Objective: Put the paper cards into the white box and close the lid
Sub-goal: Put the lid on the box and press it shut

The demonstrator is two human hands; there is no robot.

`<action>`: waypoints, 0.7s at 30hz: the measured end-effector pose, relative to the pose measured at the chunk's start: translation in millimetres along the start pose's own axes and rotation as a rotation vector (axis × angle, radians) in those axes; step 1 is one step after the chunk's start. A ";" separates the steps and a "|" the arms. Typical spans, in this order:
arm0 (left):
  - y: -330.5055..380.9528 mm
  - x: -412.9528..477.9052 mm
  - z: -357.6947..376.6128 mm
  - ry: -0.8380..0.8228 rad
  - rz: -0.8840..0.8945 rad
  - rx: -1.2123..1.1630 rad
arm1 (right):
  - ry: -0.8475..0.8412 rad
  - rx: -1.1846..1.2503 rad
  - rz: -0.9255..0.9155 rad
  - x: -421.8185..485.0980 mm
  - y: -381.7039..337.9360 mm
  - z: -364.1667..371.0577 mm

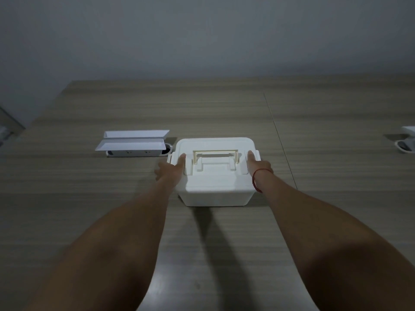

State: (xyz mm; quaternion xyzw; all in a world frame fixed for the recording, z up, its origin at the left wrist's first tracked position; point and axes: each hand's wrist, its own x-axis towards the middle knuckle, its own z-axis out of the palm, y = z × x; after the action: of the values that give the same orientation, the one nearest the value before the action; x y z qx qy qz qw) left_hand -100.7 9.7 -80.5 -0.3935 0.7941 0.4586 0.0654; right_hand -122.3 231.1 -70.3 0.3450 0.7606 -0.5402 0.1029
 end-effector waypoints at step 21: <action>-7.2 -5.5 9.6 0.241 0.335 -0.009 | 0.177 -0.104 -0.099 1.5 10.4 -3.1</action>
State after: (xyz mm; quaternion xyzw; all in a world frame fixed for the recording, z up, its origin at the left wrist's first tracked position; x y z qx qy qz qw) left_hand -94.5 18.4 -88.2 -0.3082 0.8484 0.4164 -0.1092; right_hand -116.1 236.4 -77.7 0.3476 0.8098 -0.4719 0.0261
